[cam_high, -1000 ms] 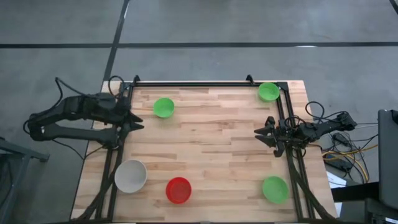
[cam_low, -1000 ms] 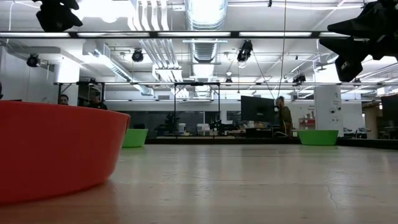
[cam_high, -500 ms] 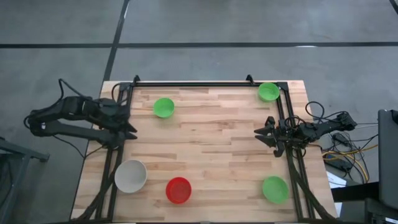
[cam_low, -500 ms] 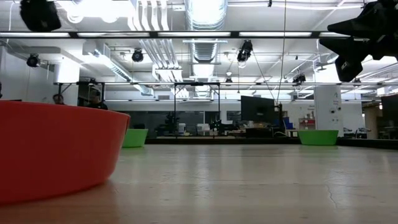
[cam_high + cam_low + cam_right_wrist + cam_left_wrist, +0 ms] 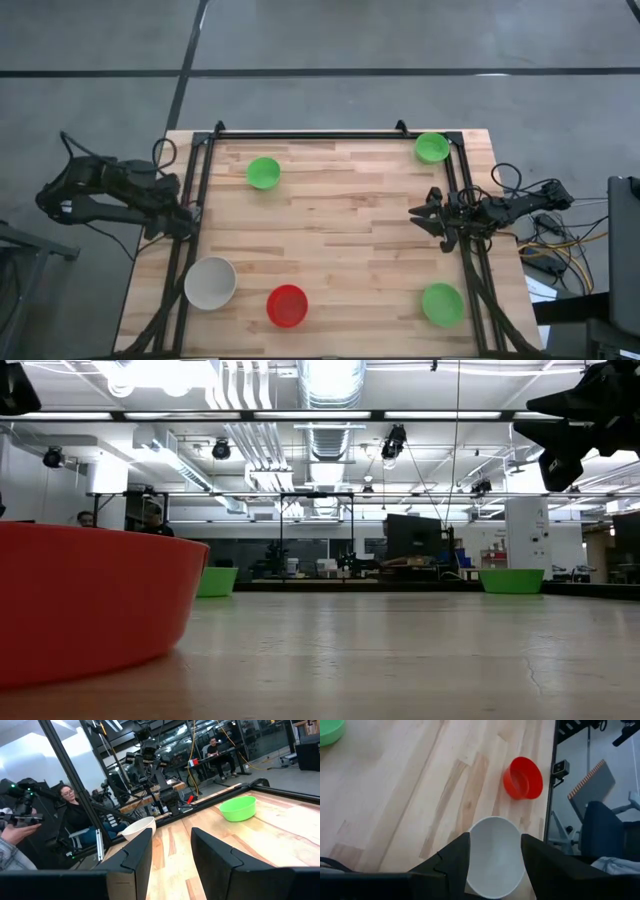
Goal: Nest bowls inside each other
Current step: Put the gray bowl on the center of the table
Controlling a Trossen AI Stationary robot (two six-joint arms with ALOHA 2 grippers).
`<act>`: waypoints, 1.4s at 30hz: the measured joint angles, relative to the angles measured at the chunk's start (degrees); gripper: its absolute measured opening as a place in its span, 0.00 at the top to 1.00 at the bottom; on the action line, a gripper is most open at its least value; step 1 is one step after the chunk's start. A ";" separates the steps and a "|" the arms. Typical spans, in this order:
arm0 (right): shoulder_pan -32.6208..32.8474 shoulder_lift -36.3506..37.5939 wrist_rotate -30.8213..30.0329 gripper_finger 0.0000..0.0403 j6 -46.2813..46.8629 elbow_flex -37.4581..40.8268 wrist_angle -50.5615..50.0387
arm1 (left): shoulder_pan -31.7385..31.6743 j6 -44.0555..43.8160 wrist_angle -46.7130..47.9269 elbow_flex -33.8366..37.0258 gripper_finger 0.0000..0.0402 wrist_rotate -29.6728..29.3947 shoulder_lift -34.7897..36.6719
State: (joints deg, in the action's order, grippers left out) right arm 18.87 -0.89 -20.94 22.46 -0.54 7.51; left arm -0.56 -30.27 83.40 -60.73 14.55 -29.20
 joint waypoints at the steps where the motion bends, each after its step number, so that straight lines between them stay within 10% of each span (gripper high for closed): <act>1: 0.01 0.00 0.00 0.67 0.00 -0.01 0.00 | 0.00 0.23 0.01 0.07 0.55 0.02 -0.05; 20: 0.00 -0.01 0.00 0.67 0.00 0.00 0.00 | 0.02 -1.61 -10.87 13.30 0.55 6.30 1.45; 42: -0.01 0.00 0.01 0.67 0.00 0.00 0.00 | 0.02 4.74 -3.29 4.10 0.55 6.18 -16.32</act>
State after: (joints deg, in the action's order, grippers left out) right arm 18.85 -0.89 -20.93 22.46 -0.54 7.51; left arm -0.54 -25.53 80.11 -56.63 20.73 -45.52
